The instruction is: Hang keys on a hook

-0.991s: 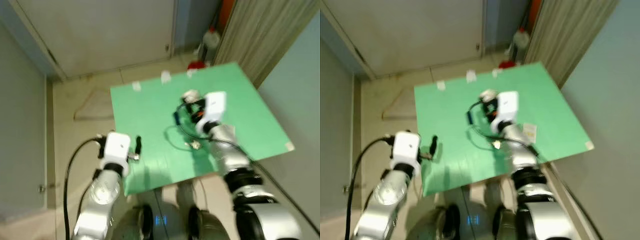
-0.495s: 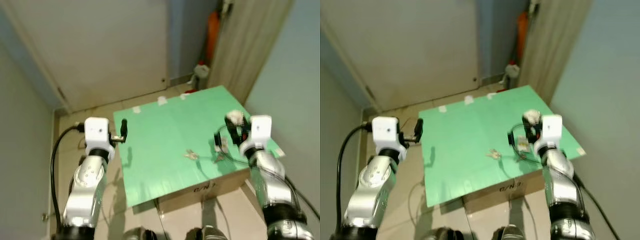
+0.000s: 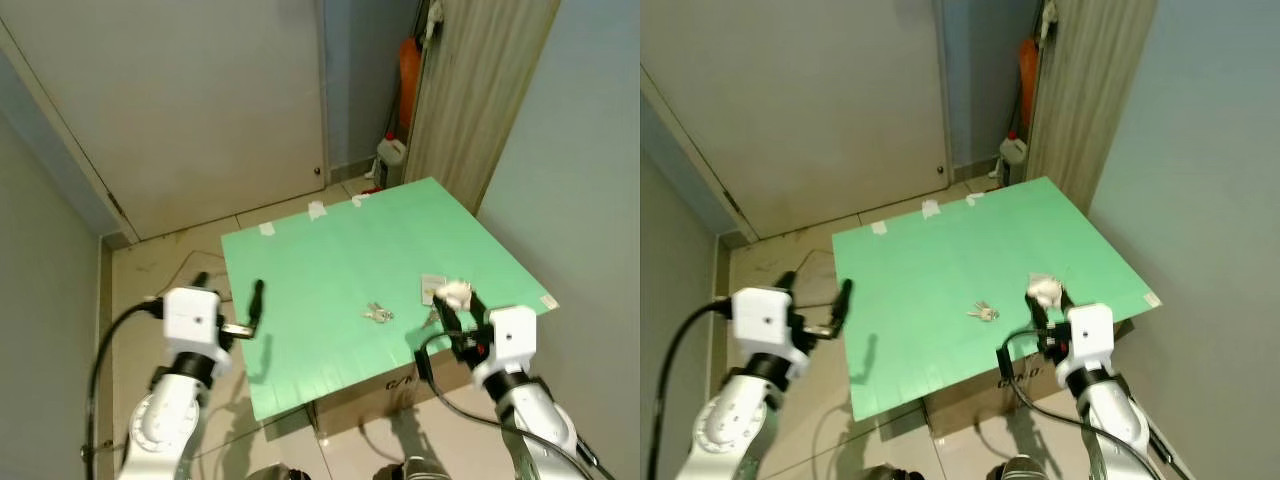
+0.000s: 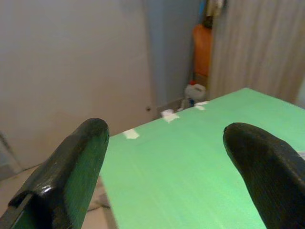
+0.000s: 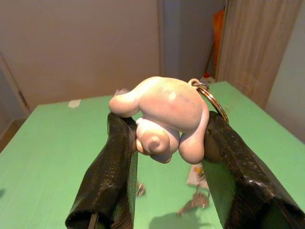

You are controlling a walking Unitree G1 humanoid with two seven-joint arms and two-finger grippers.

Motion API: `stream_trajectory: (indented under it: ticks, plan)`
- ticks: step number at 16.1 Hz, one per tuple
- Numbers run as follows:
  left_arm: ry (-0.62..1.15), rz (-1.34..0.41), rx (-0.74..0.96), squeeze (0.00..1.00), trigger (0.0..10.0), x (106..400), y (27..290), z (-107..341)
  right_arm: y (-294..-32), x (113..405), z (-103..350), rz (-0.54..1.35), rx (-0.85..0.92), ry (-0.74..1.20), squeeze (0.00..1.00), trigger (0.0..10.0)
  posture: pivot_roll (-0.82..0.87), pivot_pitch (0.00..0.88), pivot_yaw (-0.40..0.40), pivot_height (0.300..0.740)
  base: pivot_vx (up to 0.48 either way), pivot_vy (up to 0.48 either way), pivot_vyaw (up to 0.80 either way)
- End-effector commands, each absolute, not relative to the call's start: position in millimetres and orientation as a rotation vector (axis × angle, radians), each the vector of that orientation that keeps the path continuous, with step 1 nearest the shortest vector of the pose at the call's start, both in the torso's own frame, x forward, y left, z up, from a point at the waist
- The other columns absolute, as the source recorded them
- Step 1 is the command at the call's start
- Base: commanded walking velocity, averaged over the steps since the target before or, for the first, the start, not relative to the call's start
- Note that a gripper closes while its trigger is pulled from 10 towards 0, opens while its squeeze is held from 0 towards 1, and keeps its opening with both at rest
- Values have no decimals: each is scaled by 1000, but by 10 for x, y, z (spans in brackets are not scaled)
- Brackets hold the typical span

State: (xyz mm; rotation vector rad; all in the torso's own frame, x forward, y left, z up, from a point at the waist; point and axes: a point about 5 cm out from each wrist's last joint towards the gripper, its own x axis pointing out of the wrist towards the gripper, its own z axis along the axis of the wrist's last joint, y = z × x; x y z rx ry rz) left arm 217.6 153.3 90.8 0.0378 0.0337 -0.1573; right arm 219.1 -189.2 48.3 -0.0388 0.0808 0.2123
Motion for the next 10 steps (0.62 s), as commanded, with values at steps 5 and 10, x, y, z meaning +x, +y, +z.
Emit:
stream_trajectory:
  ticks: [5,10]
  plan:
    - [48,-118,55,0,10000,2453,1476,922,-1904,2407,640,166,-14,45,0,0,-231,0,129,740,0,0,0]
    - [50,-103,50,0,10000,2612,1478,942,-1772,2534,636,198,5,50,0,0,-222,0,135,740,0,0,0]
